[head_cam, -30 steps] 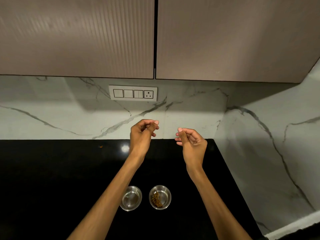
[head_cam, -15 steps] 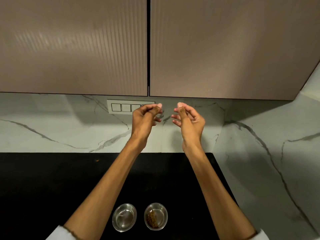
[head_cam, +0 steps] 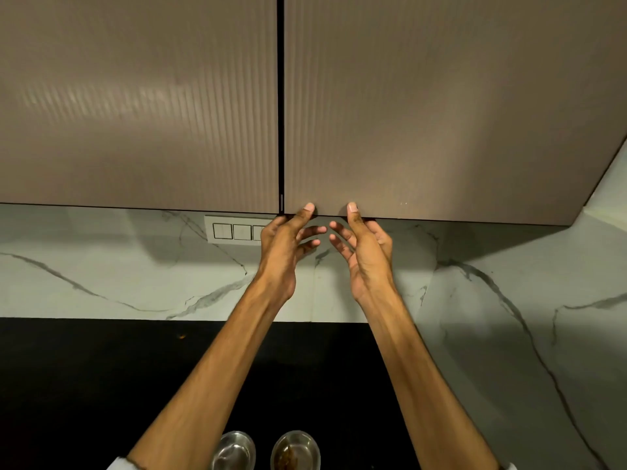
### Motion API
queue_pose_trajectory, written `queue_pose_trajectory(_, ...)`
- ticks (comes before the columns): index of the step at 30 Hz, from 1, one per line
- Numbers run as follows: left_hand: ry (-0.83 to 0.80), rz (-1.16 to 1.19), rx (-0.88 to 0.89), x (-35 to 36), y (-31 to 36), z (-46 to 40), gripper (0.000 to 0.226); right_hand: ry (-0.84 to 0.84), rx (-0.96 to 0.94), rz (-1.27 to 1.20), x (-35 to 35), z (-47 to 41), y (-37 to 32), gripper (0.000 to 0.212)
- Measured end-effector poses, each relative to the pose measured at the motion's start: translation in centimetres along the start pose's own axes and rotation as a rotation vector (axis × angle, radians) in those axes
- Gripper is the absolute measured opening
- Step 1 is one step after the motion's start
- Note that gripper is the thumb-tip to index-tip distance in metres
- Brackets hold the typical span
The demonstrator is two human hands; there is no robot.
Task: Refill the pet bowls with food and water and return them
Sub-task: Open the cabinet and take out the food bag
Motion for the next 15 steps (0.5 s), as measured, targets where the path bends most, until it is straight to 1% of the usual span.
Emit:
queue_pose_trajectory(3, -0.004, -0.002, 0.012, 0.1, -0.1, 0.1, 0.040, 0.000, 0.010, 0.003, -0.1, 0.0, 0.1, 0.011)
queue_pose_trajectory(9, -0.007, -0.010, 0.018, 0.1, 0.1, 0.5, 0.045, 0.008, -0.005, 0.040, 0.0, 0.2, 0.1, 0.009)
queue_pose_trajectory(15, -0.028, -0.012, 0.007, -0.1, 0.2, 1.4, 0.037, 0.021, -0.033, 0.097, -0.2, 0.8, 0.0, 0.011)
Point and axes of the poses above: each hand's wrist, its own z-axis away from the middle knuckle, its own x-axis out of the palm, y = z × x, the point moved 9 cm from there along -z, towards the middle knuckle, and after that the axes turned 7 degrees about -z, right-handed, at the moved point
